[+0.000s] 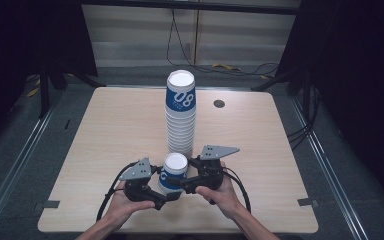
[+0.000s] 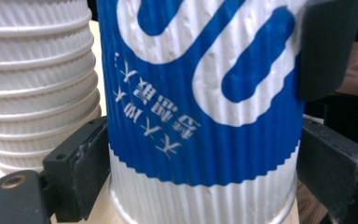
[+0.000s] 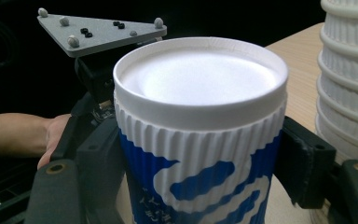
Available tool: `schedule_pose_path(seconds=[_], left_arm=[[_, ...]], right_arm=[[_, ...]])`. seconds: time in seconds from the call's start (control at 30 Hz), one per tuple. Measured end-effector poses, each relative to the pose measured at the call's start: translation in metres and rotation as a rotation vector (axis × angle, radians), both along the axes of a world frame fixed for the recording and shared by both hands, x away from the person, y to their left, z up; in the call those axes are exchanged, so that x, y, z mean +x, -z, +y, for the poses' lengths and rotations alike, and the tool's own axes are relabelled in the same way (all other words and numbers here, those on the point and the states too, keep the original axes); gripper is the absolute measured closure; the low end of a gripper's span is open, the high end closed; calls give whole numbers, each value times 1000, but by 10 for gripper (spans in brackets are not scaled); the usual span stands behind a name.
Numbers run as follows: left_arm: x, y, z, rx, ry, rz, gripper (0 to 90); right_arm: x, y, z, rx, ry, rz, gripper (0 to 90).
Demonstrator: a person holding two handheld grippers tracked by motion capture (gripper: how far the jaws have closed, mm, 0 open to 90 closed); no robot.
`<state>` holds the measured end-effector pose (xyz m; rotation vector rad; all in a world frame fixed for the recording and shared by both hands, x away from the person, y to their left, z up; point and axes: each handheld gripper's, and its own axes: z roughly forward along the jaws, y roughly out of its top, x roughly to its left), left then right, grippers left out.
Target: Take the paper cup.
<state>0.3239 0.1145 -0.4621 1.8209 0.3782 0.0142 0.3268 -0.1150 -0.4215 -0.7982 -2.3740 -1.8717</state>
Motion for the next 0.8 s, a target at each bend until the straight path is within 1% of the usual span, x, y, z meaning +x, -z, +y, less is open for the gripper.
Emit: schedule_pose_path(seconds=[0.07,0.1,0.17,0.27,0.33,0.4,0.63,0.73,0.8], left_arm=[[0,0,-1,-3,-6,-3,89],[0,0,-1,3,-12,0,89],[1,0,-2,-3,-8,1,77],[1,0,-2,2,-6,-2,79],[0,-1,-1,6,-4,-5,85],[-1,-1,-2,3,4,-14,135],[-2,-2,-2,1,8,-28,154],[-1,-3,-1,7,11,-35,165],[-1,-3,-1,9,13,-35,169]], right_arm=[[0,0,0,9,-3,-7,266],[0,0,0,9,-3,-7,266],[0,1,0,5,-8,-11,266],[-1,1,0,4,-8,-17,266],[-1,1,0,4,-8,-18,266],[-1,1,0,-4,-10,-21,266],[-2,0,0,-4,-7,-33,256],[-1,-1,0,-5,-8,-18,251],[-1,-1,0,-5,-10,-19,249]])
